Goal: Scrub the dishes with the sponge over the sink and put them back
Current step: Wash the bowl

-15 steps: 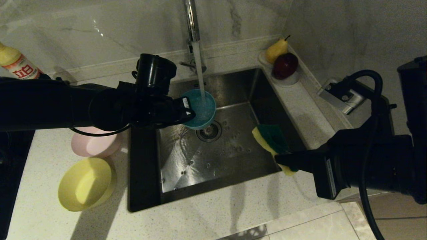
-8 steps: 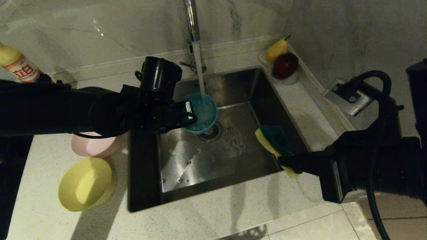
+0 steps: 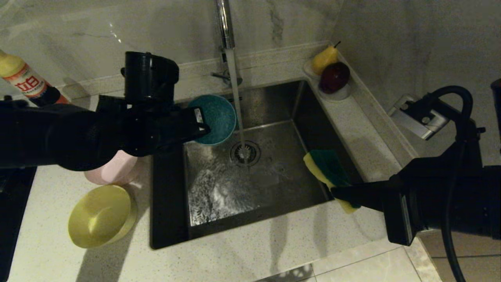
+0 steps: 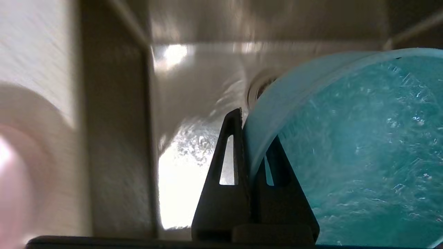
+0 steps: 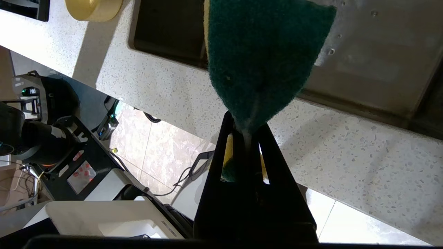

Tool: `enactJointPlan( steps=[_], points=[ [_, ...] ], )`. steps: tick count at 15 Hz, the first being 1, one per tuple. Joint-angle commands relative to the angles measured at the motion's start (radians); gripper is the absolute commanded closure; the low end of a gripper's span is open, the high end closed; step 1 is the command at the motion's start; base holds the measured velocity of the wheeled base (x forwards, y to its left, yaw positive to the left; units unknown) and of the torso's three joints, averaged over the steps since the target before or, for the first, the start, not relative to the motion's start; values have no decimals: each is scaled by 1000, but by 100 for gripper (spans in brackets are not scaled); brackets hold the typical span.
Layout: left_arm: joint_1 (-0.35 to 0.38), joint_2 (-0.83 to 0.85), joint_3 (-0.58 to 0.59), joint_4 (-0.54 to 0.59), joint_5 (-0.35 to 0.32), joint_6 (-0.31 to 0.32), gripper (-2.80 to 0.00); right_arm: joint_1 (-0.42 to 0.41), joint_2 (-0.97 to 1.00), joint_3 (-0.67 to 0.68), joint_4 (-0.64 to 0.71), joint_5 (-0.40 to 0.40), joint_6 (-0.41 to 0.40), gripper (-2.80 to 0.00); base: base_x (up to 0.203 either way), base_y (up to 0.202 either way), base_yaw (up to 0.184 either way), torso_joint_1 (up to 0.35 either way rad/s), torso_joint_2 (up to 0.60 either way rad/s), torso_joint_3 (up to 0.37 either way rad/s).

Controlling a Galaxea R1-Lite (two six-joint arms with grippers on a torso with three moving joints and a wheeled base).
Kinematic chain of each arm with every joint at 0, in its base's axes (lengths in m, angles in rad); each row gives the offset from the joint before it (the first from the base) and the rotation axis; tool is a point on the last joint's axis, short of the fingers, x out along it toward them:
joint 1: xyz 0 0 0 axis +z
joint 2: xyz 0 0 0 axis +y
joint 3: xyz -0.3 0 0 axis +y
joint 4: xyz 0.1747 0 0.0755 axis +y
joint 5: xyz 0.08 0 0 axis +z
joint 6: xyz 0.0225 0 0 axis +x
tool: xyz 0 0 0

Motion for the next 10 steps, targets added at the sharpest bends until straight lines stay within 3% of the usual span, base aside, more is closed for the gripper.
enactJointPlan(
  steps=[1,5,7,10],
  points=[
    [4,-86,106,-228,3,76,0,0,9,2,1,0,1,0,0,0,0,0,0,0],
    [6,-135,272,-619,1,282,0,-1,20,0,0,18,1,0,0,0,0,0,0,0],
    [6,-136,317,-782,-1,349,0,-1,21,0,-1,18,1,0,0,0,0,0,0,0],
    [6,-146,321,-879,-10,379,0,-3,27,0,-1,17,1,0,0,0,0,0,0,0]
  ],
)
